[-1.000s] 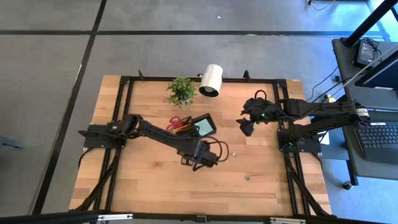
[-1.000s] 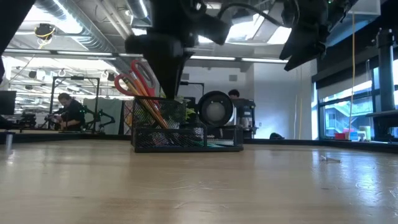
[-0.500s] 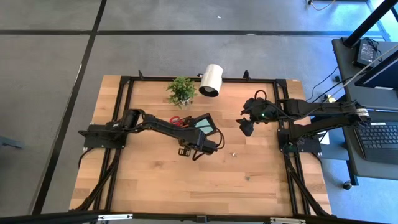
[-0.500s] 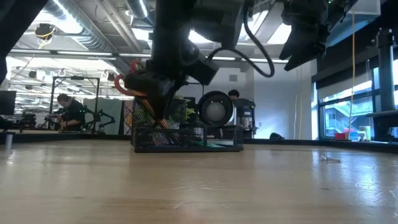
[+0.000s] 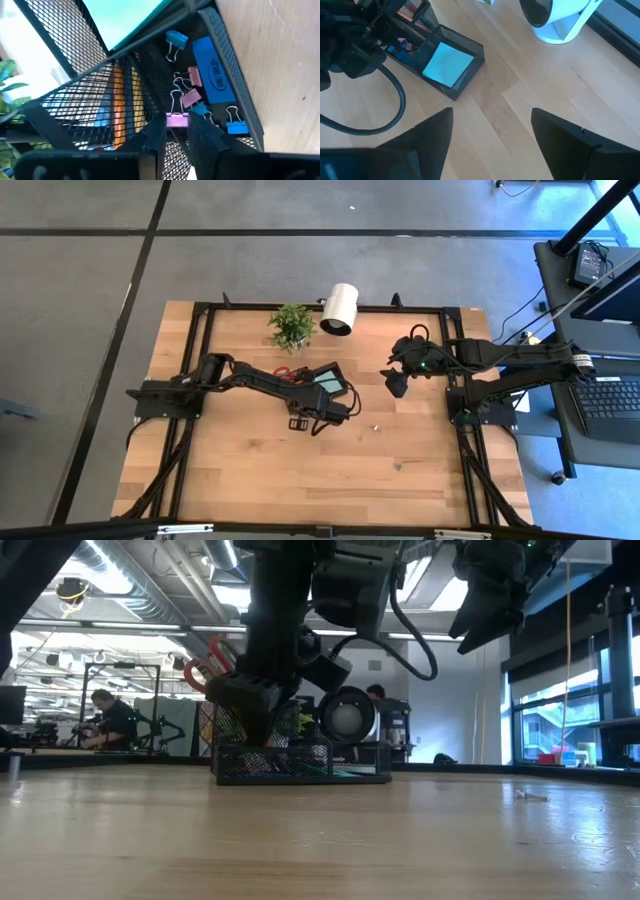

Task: Pick and place office supplies into organizer
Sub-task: Put the pink binder clip into the black desk organizer, then put the yellow binder clip into the black desk organizer

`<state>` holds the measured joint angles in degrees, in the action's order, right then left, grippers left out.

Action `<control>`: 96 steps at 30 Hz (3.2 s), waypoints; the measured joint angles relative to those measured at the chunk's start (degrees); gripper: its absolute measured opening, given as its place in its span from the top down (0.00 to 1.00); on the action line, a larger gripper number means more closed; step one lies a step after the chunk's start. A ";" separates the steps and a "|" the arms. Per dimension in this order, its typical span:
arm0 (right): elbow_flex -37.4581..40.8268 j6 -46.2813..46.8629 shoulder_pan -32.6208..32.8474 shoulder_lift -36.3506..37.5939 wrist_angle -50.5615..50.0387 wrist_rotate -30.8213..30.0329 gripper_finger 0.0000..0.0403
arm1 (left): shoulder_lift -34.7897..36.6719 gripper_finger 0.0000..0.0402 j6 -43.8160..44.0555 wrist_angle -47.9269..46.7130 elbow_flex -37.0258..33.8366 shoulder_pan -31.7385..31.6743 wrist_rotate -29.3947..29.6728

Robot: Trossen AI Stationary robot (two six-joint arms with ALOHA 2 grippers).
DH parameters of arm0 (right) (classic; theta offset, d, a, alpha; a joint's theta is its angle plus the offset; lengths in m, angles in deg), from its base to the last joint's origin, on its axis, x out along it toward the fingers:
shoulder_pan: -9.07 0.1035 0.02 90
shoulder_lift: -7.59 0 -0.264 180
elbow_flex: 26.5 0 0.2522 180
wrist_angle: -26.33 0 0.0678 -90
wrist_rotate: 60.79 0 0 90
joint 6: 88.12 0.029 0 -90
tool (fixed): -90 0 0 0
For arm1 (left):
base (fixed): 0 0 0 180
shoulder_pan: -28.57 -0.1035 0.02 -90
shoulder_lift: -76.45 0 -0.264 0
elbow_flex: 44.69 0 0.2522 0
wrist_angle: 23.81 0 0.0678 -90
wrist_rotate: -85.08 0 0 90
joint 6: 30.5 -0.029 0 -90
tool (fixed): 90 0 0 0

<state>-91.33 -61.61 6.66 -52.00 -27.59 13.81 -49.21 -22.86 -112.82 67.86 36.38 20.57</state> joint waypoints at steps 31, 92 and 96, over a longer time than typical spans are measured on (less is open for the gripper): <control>0.00 -4.19 0.00 0.00 -0.21 6.98 0.32 | 22.46 0.74 11.17 14.13 4.72 8.98 0.88; -11.39 28.94 18.04 -35.39 -9.75 12.58 0.32 | 124.82 0.76 1.60 69.40 -87.01 23.92 5.55; -11.34 28.87 18.49 -38.78 -9.74 12.62 0.32 | 124.85 0.77 1.61 69.46 -87.01 23.92 6.13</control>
<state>-102.67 -32.75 25.15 -90.78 -37.33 26.43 75.63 -21.25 -43.35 -19.15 60.30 26.69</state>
